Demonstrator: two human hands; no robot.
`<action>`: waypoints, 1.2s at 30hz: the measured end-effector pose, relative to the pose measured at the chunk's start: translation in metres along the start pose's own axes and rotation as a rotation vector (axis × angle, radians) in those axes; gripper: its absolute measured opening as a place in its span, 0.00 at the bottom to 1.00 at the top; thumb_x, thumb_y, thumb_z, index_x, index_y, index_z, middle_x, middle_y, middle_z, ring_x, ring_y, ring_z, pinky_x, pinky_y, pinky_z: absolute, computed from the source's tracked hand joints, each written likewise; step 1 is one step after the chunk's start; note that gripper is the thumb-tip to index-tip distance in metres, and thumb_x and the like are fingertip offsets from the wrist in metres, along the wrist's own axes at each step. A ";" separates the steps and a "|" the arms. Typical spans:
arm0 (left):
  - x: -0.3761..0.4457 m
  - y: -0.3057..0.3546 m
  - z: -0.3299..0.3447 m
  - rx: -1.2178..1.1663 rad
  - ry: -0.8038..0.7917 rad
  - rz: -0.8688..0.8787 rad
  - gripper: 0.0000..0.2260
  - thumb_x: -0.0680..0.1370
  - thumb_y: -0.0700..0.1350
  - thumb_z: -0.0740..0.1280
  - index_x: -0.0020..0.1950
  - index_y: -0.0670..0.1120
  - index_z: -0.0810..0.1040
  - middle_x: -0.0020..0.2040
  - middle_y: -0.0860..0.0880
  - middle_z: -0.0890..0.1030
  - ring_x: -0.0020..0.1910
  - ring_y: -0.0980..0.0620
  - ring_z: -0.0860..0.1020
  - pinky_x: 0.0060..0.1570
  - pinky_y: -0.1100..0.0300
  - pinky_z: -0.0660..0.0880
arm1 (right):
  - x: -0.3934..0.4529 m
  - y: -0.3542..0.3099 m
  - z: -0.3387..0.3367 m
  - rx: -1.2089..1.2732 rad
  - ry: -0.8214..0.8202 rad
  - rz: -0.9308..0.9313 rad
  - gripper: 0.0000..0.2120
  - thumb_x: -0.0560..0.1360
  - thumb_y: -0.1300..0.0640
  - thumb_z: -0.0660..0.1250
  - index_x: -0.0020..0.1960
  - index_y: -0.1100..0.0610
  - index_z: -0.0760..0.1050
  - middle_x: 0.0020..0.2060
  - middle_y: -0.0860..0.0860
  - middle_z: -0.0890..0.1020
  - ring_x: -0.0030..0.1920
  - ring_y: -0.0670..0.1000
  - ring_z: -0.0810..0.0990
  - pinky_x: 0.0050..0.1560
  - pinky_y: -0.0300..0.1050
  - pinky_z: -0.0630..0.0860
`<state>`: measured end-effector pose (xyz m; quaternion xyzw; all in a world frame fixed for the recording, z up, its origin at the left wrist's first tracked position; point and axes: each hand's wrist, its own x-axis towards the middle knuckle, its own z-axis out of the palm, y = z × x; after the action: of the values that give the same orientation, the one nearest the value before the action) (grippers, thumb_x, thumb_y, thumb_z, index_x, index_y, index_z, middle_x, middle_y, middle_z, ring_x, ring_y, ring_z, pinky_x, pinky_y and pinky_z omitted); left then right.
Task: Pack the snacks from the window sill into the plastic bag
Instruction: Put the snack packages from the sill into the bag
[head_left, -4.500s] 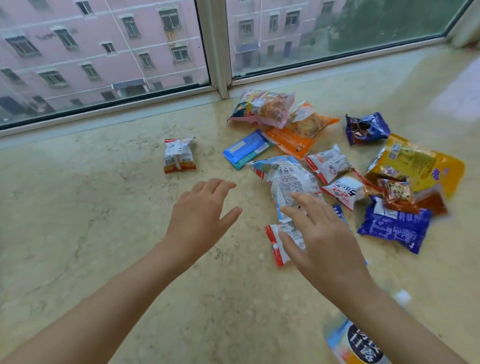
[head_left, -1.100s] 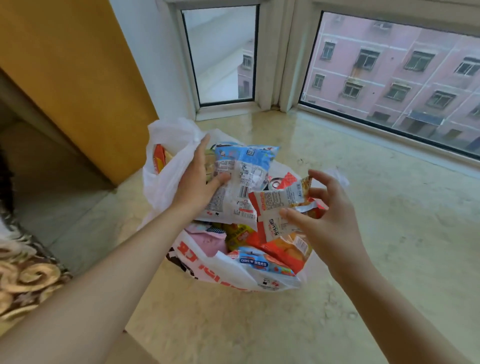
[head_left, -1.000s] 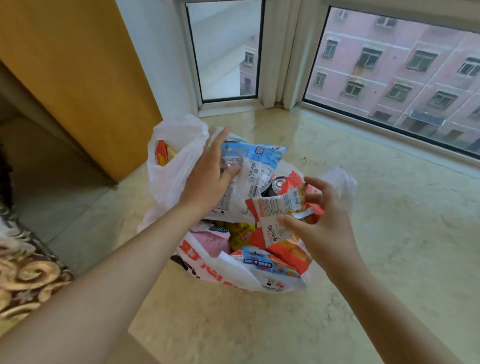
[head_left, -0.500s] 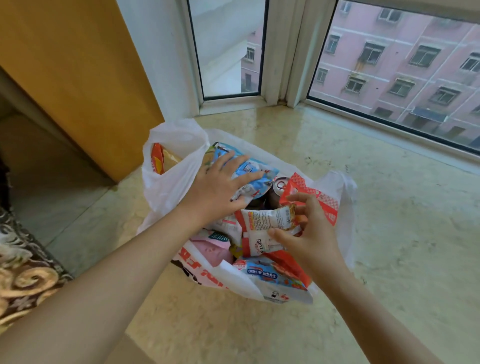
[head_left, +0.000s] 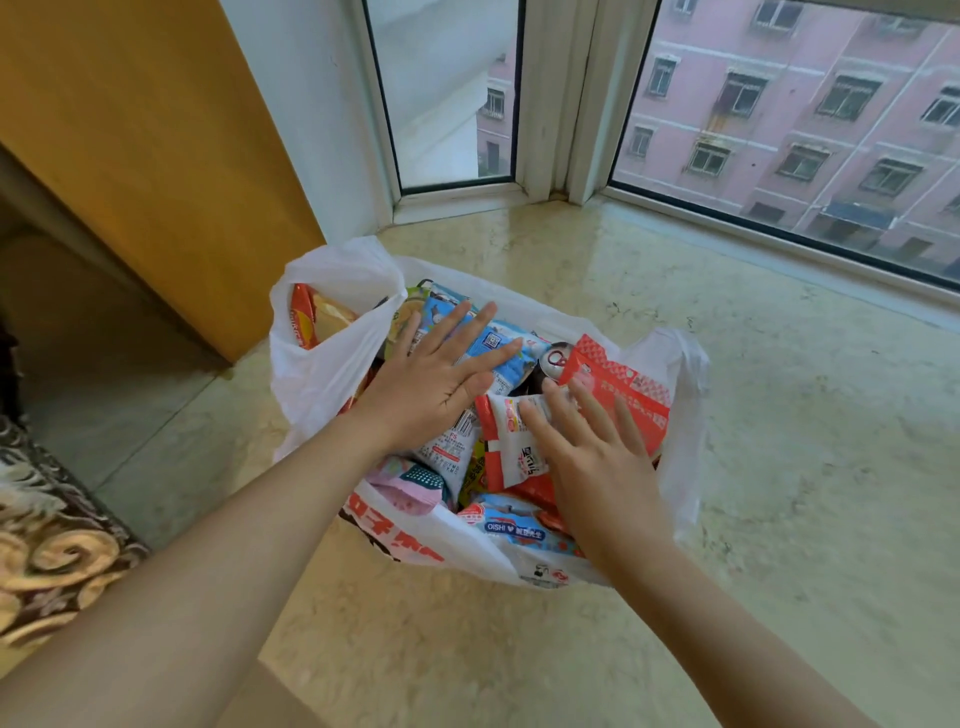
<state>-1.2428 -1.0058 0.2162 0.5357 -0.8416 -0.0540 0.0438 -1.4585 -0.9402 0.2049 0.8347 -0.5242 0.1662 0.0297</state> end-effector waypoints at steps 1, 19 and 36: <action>0.000 0.002 -0.001 -0.079 0.003 -0.028 0.21 0.80 0.62 0.37 0.74 0.69 0.46 0.78 0.59 0.40 0.76 0.57 0.35 0.74 0.43 0.36 | -0.002 0.000 0.001 -0.026 -0.010 -0.011 0.27 0.70 0.62 0.72 0.67 0.53 0.73 0.68 0.56 0.73 0.69 0.61 0.70 0.69 0.63 0.59; -0.030 0.093 -0.017 -0.063 -0.014 -0.075 0.33 0.74 0.71 0.40 0.78 0.60 0.42 0.78 0.57 0.38 0.76 0.57 0.34 0.73 0.43 0.35 | -0.030 0.034 -0.062 -0.080 0.193 0.092 0.32 0.68 0.62 0.68 0.72 0.56 0.67 0.74 0.59 0.62 0.75 0.59 0.58 0.71 0.61 0.59; 0.011 0.103 -0.001 0.035 -0.283 0.065 0.30 0.76 0.68 0.45 0.77 0.63 0.44 0.77 0.56 0.33 0.75 0.52 0.31 0.73 0.39 0.38 | 0.013 0.058 -0.164 1.115 0.440 0.612 0.34 0.71 0.69 0.71 0.70 0.47 0.66 0.36 0.56 0.84 0.33 0.54 0.84 0.35 0.46 0.80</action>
<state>-1.3397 -0.9724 0.2313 0.4960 -0.8570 -0.1129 -0.0827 -1.5448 -0.9410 0.3566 0.4854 -0.5546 0.5792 -0.3483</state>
